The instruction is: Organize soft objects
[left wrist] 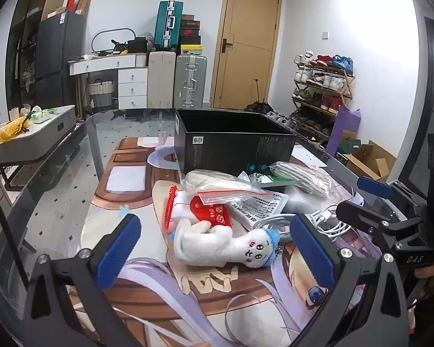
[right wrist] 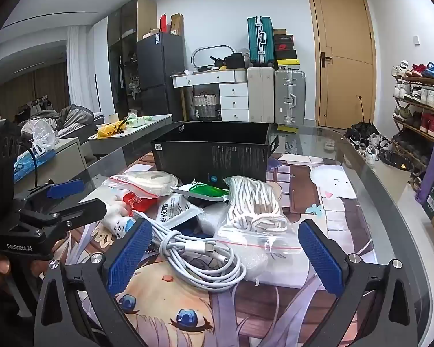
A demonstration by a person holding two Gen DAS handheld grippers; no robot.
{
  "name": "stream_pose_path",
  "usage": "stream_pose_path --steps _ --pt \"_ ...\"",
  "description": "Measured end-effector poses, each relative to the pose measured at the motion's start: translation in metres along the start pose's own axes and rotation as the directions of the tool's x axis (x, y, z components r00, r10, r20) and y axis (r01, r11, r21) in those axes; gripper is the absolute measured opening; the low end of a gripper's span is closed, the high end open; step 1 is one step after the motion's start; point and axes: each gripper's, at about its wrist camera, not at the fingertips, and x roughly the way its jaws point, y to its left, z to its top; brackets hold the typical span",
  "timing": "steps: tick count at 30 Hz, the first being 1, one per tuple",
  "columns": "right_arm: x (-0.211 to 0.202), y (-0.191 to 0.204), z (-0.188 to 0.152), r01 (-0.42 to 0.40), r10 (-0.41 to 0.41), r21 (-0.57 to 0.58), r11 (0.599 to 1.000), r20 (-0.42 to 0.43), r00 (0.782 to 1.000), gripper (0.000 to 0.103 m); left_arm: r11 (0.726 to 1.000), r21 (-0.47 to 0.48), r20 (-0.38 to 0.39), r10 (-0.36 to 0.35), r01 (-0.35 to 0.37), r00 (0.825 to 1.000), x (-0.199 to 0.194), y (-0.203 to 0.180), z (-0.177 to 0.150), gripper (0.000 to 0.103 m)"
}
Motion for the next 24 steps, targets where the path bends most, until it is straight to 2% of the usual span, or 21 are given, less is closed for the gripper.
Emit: stream_pose_path --steps 1,24 --pt "0.0002 0.0001 0.0000 -0.001 0.001 0.000 1.000 -0.003 1.000 0.103 1.000 -0.008 -0.017 0.003 -0.003 1.000 0.0010 0.0003 0.0004 0.103" --pt "0.0007 0.0010 -0.0003 0.010 -0.010 -0.005 1.000 -0.013 1.000 0.103 1.000 0.008 -0.014 0.013 -0.013 1.000 -0.0020 0.0033 0.0003 0.103"
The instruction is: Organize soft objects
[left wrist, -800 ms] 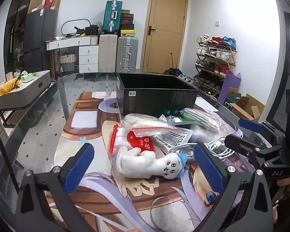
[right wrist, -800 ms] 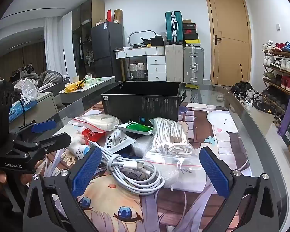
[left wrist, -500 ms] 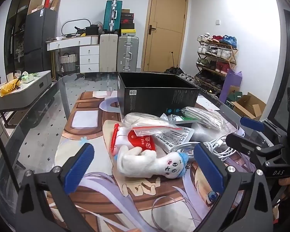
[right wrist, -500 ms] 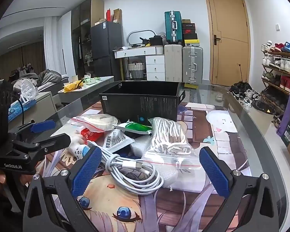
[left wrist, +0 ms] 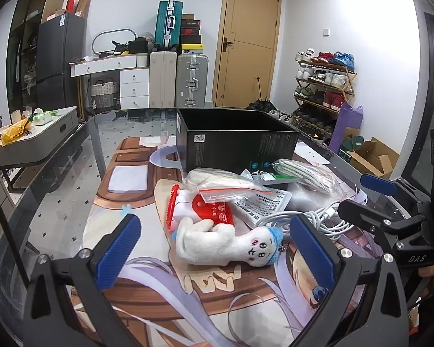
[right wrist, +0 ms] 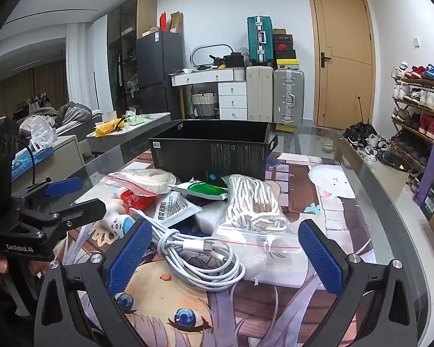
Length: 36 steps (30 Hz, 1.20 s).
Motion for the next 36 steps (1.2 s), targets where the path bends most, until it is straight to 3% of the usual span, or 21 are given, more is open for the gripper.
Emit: stream_pose_path --steps 36 --pt "0.0003 0.0018 -0.0003 0.004 -0.004 -0.006 1.000 -0.002 1.000 0.103 1.000 0.008 0.000 0.007 -0.007 1.000 0.0014 -0.0016 -0.0003 0.103"
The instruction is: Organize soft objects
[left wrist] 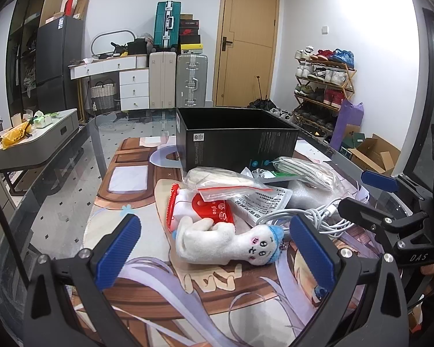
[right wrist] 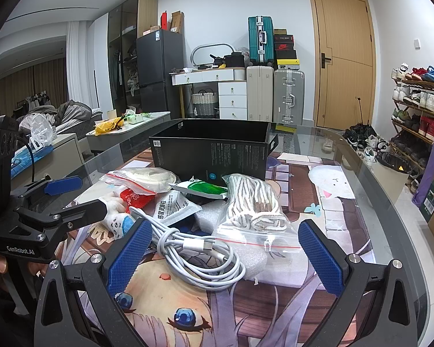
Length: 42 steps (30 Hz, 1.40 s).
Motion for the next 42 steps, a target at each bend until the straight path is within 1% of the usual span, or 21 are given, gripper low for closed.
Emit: stream_pose_path --steps 17,22,28,34,35,36,42 --pt "0.001 0.001 0.000 0.004 -0.004 -0.005 1.000 -0.005 1.000 0.103 1.000 0.000 -0.006 0.005 -0.005 1.000 0.000 0.002 0.000 0.103" --pt "0.001 -0.003 -0.002 0.008 -0.008 -0.002 1.000 -0.013 1.000 0.103 1.000 0.001 -0.030 0.012 -0.012 0.999 0.003 0.007 0.002 0.103" --pt "0.001 -0.013 0.002 0.006 -0.006 -0.001 1.000 -0.026 1.000 0.103 1.000 -0.022 -0.045 0.015 -0.016 0.999 0.006 0.014 0.009 0.103" --pt "0.000 -0.019 0.009 0.009 -0.010 -0.013 1.000 -0.049 0.999 0.103 1.000 -0.016 -0.050 0.021 -0.022 0.999 0.007 0.021 0.016 0.103" --pt "0.000 -0.021 0.010 0.006 -0.007 -0.012 1.000 -0.060 0.998 0.103 1.000 -0.010 -0.050 0.022 -0.022 0.999 0.008 0.022 0.018 0.103" --pt "0.004 -0.015 0.012 0.000 -0.001 -0.014 1.000 -0.071 0.997 0.103 1.000 -0.005 -0.050 0.024 -0.025 0.998 0.007 0.021 0.019 0.103" --pt "0.011 -0.022 0.020 -0.032 0.031 -0.005 0.999 -0.126 0.992 0.103 0.999 0.014 -0.068 0.032 -0.031 0.997 0.009 0.026 0.026 0.103"
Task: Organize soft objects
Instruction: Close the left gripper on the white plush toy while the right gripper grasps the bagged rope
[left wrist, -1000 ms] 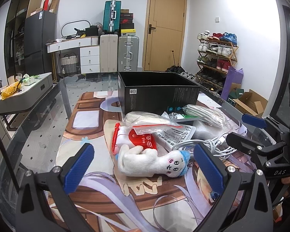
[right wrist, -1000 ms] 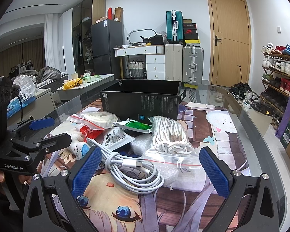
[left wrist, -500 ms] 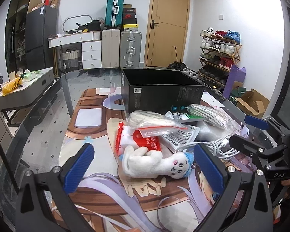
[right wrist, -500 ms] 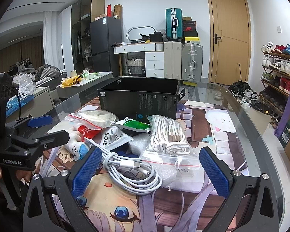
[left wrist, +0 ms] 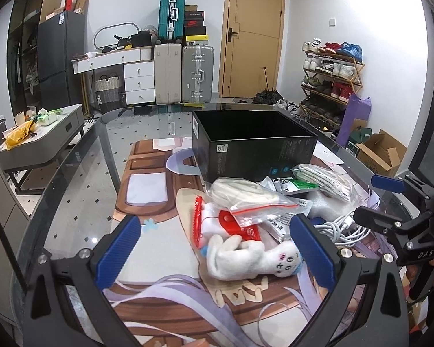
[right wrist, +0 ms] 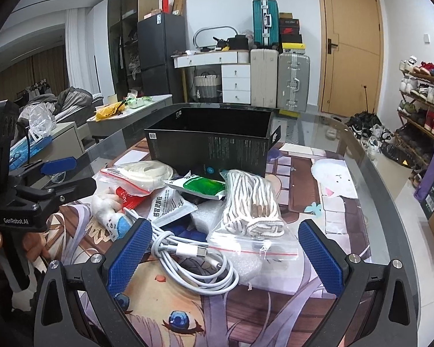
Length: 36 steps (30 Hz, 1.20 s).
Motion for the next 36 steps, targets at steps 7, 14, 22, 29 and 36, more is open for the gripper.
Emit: stream_pose_path --steps 7,14,22,29,36 --pt "0.019 -0.010 0.017 -0.008 0.011 0.036 0.999 -0.088 0.996 0.103 0.999 0.018 -0.059 -0.045 0.047 0.997 0.009 -0.004 0.001 0.103" --pt "0.031 -0.029 0.028 -0.005 0.015 0.077 0.997 -0.129 0.991 0.103 0.992 0.084 -0.120 -0.085 0.095 0.989 0.016 -0.018 -0.005 0.103" --pt "0.055 -0.043 0.035 -0.004 0.027 0.120 0.993 -0.187 0.982 0.103 0.988 0.098 -0.183 -0.099 0.118 0.978 0.025 -0.025 -0.009 0.103" --pt "0.071 -0.047 0.035 -0.009 0.040 0.136 0.991 -0.228 0.973 0.099 0.990 0.092 -0.228 -0.087 0.110 0.970 0.035 -0.024 -0.014 0.103" --pt "0.080 -0.042 0.033 -0.068 0.100 0.135 0.989 -0.248 0.964 0.073 0.990 0.062 -0.244 -0.108 0.127 0.964 0.041 -0.023 -0.014 0.103"
